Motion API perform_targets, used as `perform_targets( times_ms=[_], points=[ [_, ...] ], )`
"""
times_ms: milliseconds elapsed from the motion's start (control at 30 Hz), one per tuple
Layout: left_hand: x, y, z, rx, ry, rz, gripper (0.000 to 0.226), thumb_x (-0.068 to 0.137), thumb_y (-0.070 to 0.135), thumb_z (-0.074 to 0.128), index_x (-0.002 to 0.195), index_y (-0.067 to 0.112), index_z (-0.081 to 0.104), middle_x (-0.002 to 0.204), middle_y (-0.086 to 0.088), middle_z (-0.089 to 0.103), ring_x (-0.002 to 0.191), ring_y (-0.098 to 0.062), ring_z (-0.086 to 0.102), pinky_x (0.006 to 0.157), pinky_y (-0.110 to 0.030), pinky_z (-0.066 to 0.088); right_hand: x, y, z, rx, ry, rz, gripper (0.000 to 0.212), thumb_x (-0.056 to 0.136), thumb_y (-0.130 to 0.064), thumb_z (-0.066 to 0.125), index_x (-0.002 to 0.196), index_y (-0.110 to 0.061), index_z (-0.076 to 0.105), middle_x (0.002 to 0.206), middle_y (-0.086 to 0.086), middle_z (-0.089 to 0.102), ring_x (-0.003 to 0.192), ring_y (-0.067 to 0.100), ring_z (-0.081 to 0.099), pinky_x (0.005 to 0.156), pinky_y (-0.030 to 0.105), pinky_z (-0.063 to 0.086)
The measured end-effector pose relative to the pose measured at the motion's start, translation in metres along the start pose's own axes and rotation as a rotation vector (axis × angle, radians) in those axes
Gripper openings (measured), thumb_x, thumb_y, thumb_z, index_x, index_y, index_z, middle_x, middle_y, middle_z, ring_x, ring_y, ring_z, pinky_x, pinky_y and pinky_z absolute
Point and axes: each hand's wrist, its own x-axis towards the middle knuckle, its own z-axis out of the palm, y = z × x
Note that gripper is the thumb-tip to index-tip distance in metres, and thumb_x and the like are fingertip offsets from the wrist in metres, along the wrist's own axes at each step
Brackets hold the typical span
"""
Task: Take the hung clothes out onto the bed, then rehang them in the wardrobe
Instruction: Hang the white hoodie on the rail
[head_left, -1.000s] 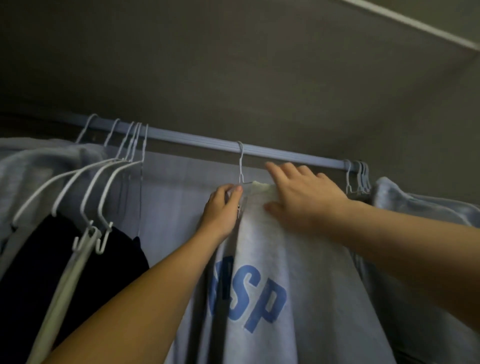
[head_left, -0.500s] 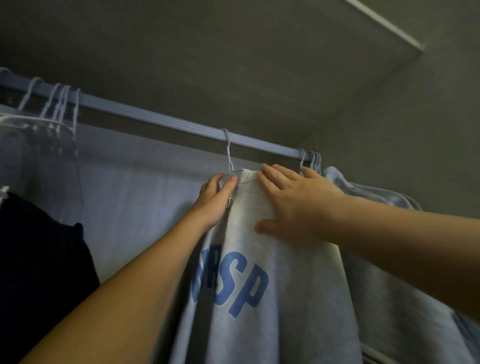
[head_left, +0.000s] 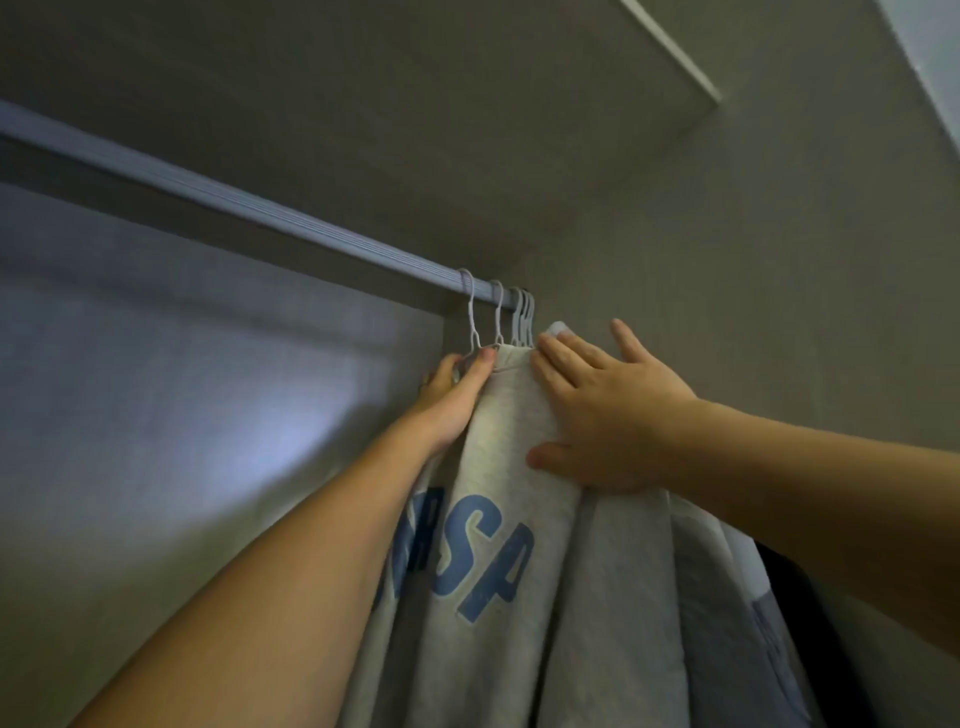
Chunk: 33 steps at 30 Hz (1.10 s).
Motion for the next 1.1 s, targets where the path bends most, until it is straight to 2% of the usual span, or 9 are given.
perform_targets(
  times_ms=[100, 233, 467, 567, 733, 800, 900, 1000, 1100],
  points=[
    [0.007, 0.0, 0.019, -0.016, -0.019, -0.019, 0.107, 0.056, 0.098, 0.029, 0.14, 0.032, 0.043, 0.146, -0.007, 0.047, 0.132, -0.029, 0.046, 0.11, -0.051, 0.037, 0.0, 0.007, 0.011, -0.03, -0.003, 0.007, 0.094, 0.091, -0.073, 0.022, 0.154, -0.013, -0.013, 0.162, 0.006, -0.017, 0.15, 0.021, -0.015, 0.119, 0.056, -0.005],
    [0.016, -0.008, 0.036, 0.026, -0.006, -0.029, 0.121, 0.049, 0.101, 0.023, 0.149, 0.033, 0.032, 0.156, -0.01, 0.032, 0.14, -0.032, 0.036, 0.114, -0.054, 0.03, 0.001, 0.008, 0.021, -0.01, 0.052, 0.022, 0.094, 0.091, -0.073, 0.024, 0.155, -0.012, -0.009, 0.163, 0.006, -0.013, 0.15, 0.02, -0.012, 0.12, 0.053, 0.004],
    [0.019, -0.012, 0.041, 0.053, 0.006, -0.026, 0.116, 0.053, 0.099, 0.026, 0.15, 0.035, 0.029, 0.159, -0.009, 0.025, 0.142, -0.033, 0.032, 0.115, -0.055, 0.027, -0.001, 0.004, 0.028, 0.031, 0.129, 0.035, 0.092, 0.092, -0.07, 0.026, 0.156, -0.012, -0.005, 0.164, 0.007, -0.009, 0.151, 0.02, -0.007, 0.12, 0.05, 0.01],
    [0.016, -0.009, 0.036, 0.084, -0.011, -0.03, 0.097, 0.074, 0.089, 0.037, 0.153, 0.033, 0.025, 0.159, -0.009, 0.023, 0.143, -0.033, 0.031, 0.117, -0.051, 0.026, -0.002, 0.002, 0.027, 0.049, 0.129, 0.049, 0.089, 0.093, -0.068, 0.026, 0.156, -0.012, -0.004, 0.164, 0.007, -0.009, 0.151, 0.02, -0.007, 0.12, 0.05, 0.01],
    [0.0, 0.004, 0.006, 0.227, -0.098, -0.01, 0.085, 0.08, 0.081, 0.044, 0.149, 0.031, 0.036, 0.153, -0.007, 0.04, 0.138, -0.029, 0.041, 0.115, -0.044, 0.033, -0.004, 0.0, 0.018, 0.13, 0.073, 0.037, 0.086, 0.094, -0.066, 0.029, 0.156, -0.014, 0.001, 0.164, 0.006, -0.007, 0.151, 0.021, -0.002, 0.12, 0.05, 0.013],
    [-0.016, 0.008, -0.012, 0.346, -0.172, -0.003, 0.093, 0.071, 0.086, 0.042, 0.148, 0.032, 0.039, 0.153, -0.002, 0.043, 0.139, -0.024, 0.042, 0.115, -0.043, 0.034, -0.001, 0.002, 0.006, 0.194, 0.032, 0.024, 0.084, 0.093, -0.065, 0.034, 0.156, -0.014, 0.009, 0.164, 0.005, 0.001, 0.151, 0.021, 0.004, 0.119, 0.052, 0.014],
    [-0.036, 0.016, -0.053, 0.64, -0.16, -0.015, 0.096, 0.07, 0.086, 0.04, 0.152, 0.038, 0.026, 0.158, 0.001, 0.035, 0.144, -0.025, 0.035, 0.115, -0.048, 0.031, 0.011, -0.002, -0.018, 0.238, 0.09, -0.009, 0.074, 0.092, -0.063, 0.039, 0.149, -0.017, 0.031, 0.157, 0.002, 0.031, 0.147, 0.021, 0.024, 0.117, 0.056, 0.017],
    [-0.052, 0.035, -0.102, 1.052, -0.055, -0.011, 0.075, 0.089, 0.067, 0.046, 0.153, 0.033, 0.027, 0.16, -0.002, 0.031, 0.145, -0.027, 0.029, 0.116, -0.05, 0.027, 0.027, -0.018, -0.042, 0.293, 0.229, -0.047, 0.061, 0.091, -0.062, 0.041, 0.136, -0.02, 0.046, 0.144, 0.001, 0.048, 0.136, 0.022, 0.041, 0.111, 0.051, 0.029],
    [-0.074, 0.067, -0.144, 1.355, 0.003, -0.078, 0.062, 0.095, 0.054, 0.048, 0.15, 0.029, 0.036, 0.156, -0.003, 0.035, 0.144, -0.027, 0.028, 0.115, -0.051, 0.025, 0.041, -0.043, -0.068, 0.394, 0.304, -0.112, 0.057, 0.09, -0.06, 0.041, 0.133, -0.022, 0.046, 0.139, 0.001, 0.053, 0.129, 0.026, 0.048, 0.104, 0.047, 0.037]
  ],
)
